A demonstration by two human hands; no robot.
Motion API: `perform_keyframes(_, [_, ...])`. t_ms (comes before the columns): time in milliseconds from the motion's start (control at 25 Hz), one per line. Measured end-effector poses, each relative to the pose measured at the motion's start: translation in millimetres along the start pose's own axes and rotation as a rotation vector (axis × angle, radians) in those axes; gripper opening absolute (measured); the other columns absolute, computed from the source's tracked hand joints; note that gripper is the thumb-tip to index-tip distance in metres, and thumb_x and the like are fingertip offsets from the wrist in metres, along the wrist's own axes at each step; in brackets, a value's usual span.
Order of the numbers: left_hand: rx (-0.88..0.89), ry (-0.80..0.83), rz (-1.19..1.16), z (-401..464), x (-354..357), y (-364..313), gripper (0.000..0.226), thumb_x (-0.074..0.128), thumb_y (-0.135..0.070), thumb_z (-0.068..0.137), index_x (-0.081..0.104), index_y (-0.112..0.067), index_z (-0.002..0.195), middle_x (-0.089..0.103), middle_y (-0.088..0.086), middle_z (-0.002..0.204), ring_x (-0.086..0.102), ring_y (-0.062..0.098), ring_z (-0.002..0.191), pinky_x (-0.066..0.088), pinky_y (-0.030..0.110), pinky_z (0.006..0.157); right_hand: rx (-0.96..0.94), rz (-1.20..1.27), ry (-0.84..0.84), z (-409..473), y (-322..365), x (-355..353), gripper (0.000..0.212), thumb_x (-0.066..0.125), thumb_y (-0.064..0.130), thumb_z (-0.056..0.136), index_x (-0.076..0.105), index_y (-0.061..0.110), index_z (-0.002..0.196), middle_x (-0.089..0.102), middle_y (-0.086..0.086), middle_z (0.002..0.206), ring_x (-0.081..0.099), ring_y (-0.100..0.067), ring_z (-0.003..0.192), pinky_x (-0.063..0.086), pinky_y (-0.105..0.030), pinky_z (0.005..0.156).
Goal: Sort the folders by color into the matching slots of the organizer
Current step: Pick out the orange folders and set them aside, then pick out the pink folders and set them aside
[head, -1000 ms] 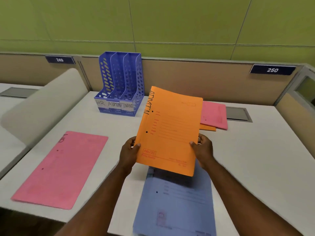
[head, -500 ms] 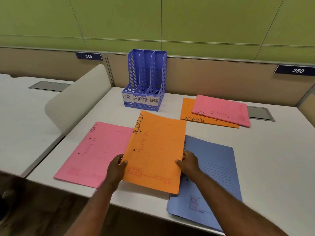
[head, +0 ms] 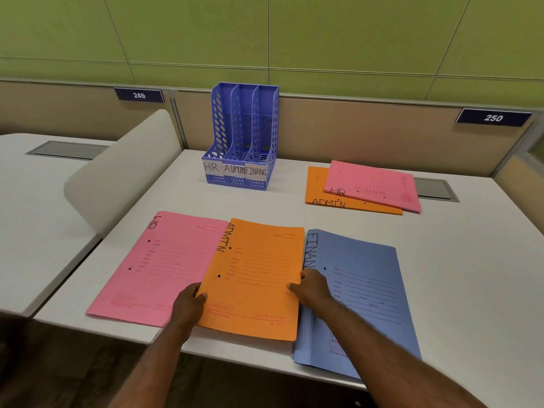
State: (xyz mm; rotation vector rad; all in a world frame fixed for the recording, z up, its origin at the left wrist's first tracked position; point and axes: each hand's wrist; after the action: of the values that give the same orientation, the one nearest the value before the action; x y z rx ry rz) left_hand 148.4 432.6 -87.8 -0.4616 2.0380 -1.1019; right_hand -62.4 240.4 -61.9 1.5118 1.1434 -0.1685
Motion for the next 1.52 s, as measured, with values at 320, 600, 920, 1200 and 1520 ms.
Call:
perform_keyframes(320, [-0.023,-0.078,0.071,5,-1,-2,0.040,0.059,-0.018,0.093,0.056,-0.007,0.132,0.058,0.017,0.133,0.054,0.034,0.119,0.041,0.052,0.105,0.035,-0.023,-0.250,-2,10,-20,0.030,0.068,0.026,0.083,0.055,0.011,0.061,0.056,-0.001,0.059,0.058,-0.017,0.060,0.044,-0.022,0.056])
perform_keyframes(600, [0.165,-0.086,0.000,15,12,-58,0.035,0.064,-0.018,0.090,0.062,-0.012,0.125,0.061,0.015,0.126,0.056,0.029,0.110,0.051,0.046,0.088,-0.002,-0.007,-0.319,12,0,-52,0.010,0.067,0.022,0.082,0.062,0.016,0.077,0.064,0.001,0.073,0.062,-0.016,0.071,0.049,-0.026,0.063])
perform_keyframes(920, [0.444,0.108,0.109,28,90,-146,0.039,0.067,-0.019,0.089,0.058,-0.017,0.127,0.053,0.009,0.130,0.049,0.025,0.118,0.044,0.048,0.100,-0.086,0.034,-0.321,48,-46,-122,0.049,0.072,0.023,0.084,0.056,0.010,0.128,0.058,-0.008,0.132,0.053,-0.022,0.124,0.039,-0.026,0.099])
perform_keyframes(1200, [0.489,0.209,0.112,49,175,-219,0.044,0.067,-0.020,0.089,0.052,-0.018,0.131,0.050,0.007,0.134,0.045,0.015,0.115,0.044,0.038,0.098,-0.039,0.064,-0.423,100,-95,-198,0.052,0.073,0.021,0.083,0.053,0.010,0.130,0.055,-0.009,0.137,0.051,-0.026,0.128,0.041,-0.037,0.106])
perform_keyframes(1520, [0.419,0.239,0.080,92,286,-279,0.050,0.068,-0.019,0.089,0.047,-0.019,0.135,0.045,0.007,0.140,0.047,0.018,0.116,0.041,0.030,0.093,-0.055,0.023,-0.431,184,-153,-271,0.053,0.073,0.020,0.083,0.053,0.009,0.130,0.055,-0.010,0.137,0.052,-0.028,0.126,0.044,-0.043,0.105])
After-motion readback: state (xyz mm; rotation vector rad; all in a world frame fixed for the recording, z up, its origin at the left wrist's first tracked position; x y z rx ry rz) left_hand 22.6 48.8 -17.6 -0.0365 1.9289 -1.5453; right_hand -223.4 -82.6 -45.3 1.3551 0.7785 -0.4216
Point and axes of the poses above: each hand's wrist, its own z-axis towards the middle knuckle, its own x-axis out of the palm, y = z × x
